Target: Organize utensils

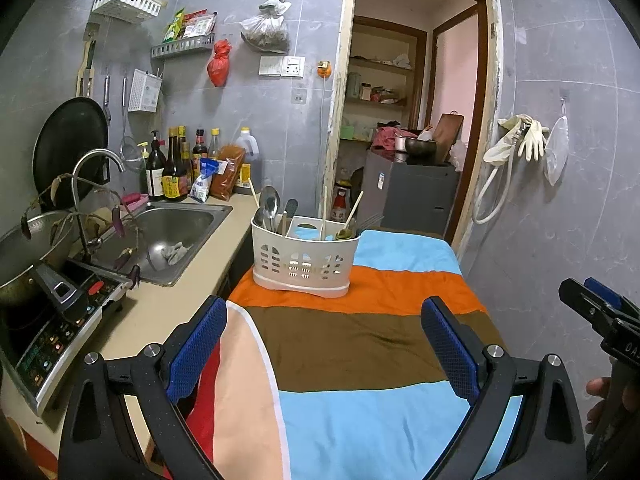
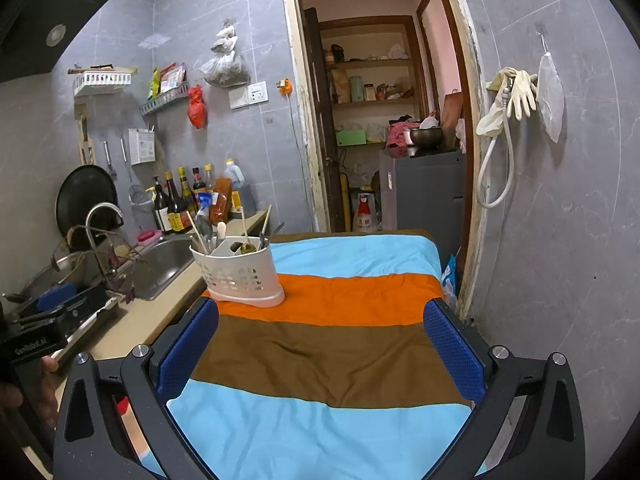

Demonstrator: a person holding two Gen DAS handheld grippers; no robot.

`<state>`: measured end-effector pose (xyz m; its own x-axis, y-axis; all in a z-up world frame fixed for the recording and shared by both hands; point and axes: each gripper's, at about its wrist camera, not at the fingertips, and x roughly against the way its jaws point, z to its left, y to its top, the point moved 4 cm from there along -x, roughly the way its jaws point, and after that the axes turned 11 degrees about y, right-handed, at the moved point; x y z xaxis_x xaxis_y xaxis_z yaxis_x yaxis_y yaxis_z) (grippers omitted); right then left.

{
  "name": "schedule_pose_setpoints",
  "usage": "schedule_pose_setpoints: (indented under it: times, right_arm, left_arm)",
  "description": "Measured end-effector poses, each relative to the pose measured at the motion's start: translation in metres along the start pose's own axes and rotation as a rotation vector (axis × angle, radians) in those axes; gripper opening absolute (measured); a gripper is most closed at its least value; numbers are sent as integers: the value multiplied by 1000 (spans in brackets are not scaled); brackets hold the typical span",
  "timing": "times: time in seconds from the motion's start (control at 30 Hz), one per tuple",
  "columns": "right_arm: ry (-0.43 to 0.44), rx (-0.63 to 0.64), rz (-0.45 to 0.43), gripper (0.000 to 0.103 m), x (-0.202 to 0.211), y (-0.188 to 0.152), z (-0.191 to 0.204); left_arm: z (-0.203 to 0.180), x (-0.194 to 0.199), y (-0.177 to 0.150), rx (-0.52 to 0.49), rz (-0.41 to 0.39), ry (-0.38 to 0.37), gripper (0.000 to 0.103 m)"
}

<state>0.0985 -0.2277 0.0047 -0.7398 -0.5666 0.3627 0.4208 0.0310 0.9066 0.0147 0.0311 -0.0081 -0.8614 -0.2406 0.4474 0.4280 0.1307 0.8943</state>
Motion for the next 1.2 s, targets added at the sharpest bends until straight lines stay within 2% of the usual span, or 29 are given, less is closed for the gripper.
schedule_pose_setpoints:
  times: [1.2]
  right_arm:
    - [3, -5, 10, 103, 1, -4, 5]
  left_arm:
    - [-1, 0, -3, 12, 5, -4, 95]
